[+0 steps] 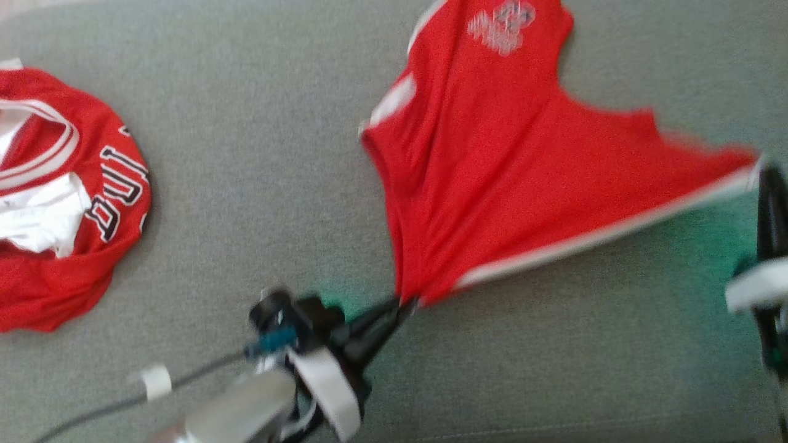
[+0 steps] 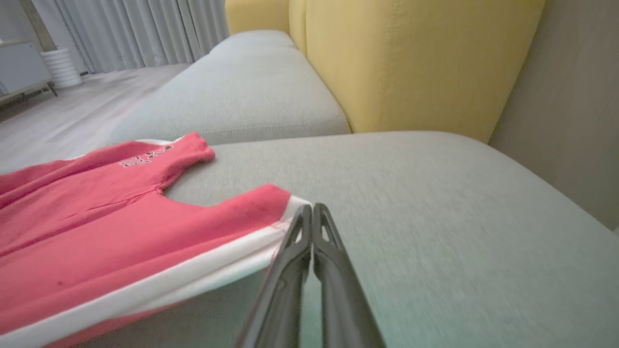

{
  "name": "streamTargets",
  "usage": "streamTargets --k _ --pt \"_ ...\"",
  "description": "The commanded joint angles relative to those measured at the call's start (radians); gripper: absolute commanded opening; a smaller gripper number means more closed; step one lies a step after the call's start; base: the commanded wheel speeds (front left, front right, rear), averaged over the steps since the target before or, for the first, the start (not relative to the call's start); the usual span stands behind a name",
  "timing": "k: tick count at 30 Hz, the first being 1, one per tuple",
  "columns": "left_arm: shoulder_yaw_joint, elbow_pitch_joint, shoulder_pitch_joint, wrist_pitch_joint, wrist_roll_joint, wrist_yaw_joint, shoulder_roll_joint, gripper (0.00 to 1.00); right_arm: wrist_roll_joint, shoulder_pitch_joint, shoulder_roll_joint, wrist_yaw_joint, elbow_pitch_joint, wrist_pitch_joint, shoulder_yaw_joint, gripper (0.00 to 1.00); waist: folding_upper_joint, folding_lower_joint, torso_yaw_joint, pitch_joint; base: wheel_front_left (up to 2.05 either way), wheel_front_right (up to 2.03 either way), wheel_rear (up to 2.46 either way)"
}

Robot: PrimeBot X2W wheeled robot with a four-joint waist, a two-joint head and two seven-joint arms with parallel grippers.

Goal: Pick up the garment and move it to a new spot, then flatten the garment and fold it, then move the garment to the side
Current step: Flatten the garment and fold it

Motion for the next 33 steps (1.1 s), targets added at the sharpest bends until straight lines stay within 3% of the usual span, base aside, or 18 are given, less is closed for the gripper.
streamTargets --k 1,6,10,14,15,16,17,21,27,33 --pt "0.031 -0.007 -0.020 -0.005 0.008 0.008 0.038 0.00 0.004 0.008 -0.026 0.007 -0.049 0.007 -0.009 0.00 0.0000 0.0002 -0.012 -0.025 0.00 0.00 0.00" --pt "0.040 -0.063 0.094 -0.005 -0.019 0.033 0.038 0.00 -0.020 0.224 -0.003 0.007 -0.276 0.104 -0.151 0.00 0.0000 0.0002 -0.016 -0.076 0.00 0.00 0.00" --pt "0.087 -0.179 0.127 -0.005 -0.029 0.067 0.056 0.00 -0.072 0.346 0.054 0.007 -0.517 0.219 -0.256 0.00 0.0000 0.0002 0.003 -0.103 0.00 0.00 0.00" --pt "0.099 -0.261 0.112 0.006 -0.023 0.082 0.074 0.00 -0.091 0.394 0.083 0.007 -0.670 0.322 -0.245 0.00 0.0000 0.0002 0.043 -0.119 0.00 0.00 0.00" --pt "0.102 -0.271 0.106 0.008 -0.023 0.085 0.074 0.00 -0.097 0.401 0.088 0.007 -0.684 0.336 -0.232 0.16 0.0000 0.0002 0.054 -0.120 0.00 0.00 0.00" --pt "0.106 -0.275 0.100 0.009 -0.021 0.089 0.074 0.00 -0.097 0.404 0.101 0.007 -0.690 0.344 -0.221 0.45 0.0000 0.0002 0.063 -0.121 0.00 0.00 0.00" --pt "0.109 -0.275 0.094 0.009 -0.015 0.095 0.075 0.00 -0.094 0.408 0.109 0.007 -0.683 0.348 -0.207 1.00 0.0000 0.0002 0.071 -0.122 0.00 0.00 0.00" --pt "0.137 -0.264 0.082 0.004 0.000 0.120 0.076 0.00 -0.106 0.427 0.121 0.007 -0.589 0.340 -0.110 1.00 0.0000 0.0002 0.096 -0.117 0.00 0.00 0.00" --pt "0.167 -0.237 0.076 -0.002 0.025 0.125 0.082 0.00 -0.102 0.442 0.119 0.007 -0.350 0.280 0.084 1.00 0.0000 0.0002 0.136 -0.103 0.00 0.00 0.00" --pt "0.187 -0.228 0.071 -0.004 0.041 0.119 0.086 0.00 -0.108 0.418 0.092 0.007 -0.215 0.223 0.174 1.00 0.0000 0.0002 0.149 -0.086 0.00 0.00 0.00"
